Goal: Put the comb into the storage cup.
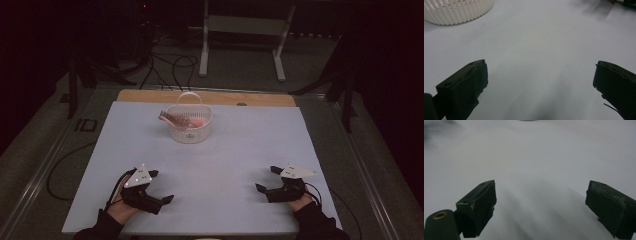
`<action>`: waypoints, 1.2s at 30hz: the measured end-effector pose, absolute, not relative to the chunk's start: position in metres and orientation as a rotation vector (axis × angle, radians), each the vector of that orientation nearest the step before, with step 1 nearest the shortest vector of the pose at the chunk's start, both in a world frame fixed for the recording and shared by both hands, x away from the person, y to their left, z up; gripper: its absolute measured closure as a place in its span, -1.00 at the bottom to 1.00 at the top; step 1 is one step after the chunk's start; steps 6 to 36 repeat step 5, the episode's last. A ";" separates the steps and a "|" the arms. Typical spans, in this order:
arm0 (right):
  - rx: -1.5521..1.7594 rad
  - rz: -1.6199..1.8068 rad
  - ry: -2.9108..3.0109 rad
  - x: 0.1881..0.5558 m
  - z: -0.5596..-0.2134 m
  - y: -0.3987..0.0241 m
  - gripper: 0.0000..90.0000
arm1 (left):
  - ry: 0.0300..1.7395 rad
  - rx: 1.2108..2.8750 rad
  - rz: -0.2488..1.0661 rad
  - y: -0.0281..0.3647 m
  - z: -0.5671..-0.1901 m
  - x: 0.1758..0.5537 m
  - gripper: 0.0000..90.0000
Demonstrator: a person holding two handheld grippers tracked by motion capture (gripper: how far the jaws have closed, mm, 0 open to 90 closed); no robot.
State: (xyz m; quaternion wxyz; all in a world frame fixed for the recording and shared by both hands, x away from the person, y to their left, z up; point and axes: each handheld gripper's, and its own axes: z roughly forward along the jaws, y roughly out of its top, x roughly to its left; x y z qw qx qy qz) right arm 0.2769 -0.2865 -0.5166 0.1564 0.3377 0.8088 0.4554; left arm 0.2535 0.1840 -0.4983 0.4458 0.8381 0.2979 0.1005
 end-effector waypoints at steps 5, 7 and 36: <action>0.960 1.305 2.312 0.276 -0.515 -0.286 -0.79 | 0.738 2.074 0.252 0.184 -0.497 0.253 -0.99; 0.960 1.305 2.312 0.276 -0.515 -0.286 -0.79 | 0.738 2.074 0.252 0.184 -0.497 0.253 -0.99; 0.960 1.305 2.312 0.276 -0.515 -0.286 -0.79 | 0.738 2.074 0.252 0.184 -0.497 0.253 -0.99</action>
